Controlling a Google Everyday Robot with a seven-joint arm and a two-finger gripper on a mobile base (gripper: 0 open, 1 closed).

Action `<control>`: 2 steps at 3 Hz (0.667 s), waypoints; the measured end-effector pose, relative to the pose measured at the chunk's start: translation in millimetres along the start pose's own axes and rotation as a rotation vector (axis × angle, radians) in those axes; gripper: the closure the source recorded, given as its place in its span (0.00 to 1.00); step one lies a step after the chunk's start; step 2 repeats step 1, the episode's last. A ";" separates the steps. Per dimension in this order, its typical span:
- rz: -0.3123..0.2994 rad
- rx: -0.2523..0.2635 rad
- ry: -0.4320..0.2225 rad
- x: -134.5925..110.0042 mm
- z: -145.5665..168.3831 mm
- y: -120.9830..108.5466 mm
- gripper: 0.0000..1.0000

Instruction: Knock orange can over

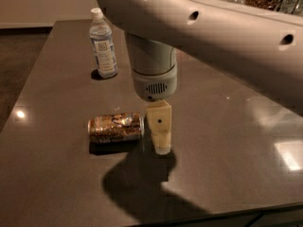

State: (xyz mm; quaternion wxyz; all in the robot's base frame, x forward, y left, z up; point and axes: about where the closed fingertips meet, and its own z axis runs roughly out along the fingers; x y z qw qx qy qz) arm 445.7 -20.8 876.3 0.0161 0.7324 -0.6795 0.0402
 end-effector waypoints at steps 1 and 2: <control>0.000 0.000 0.000 0.0 0.0 0.0 0.00; 0.000 0.000 0.000 0.0 0.0 0.0 0.00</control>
Offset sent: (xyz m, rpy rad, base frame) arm 0.0000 0.0000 0.0000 0.0000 0.0000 0.0000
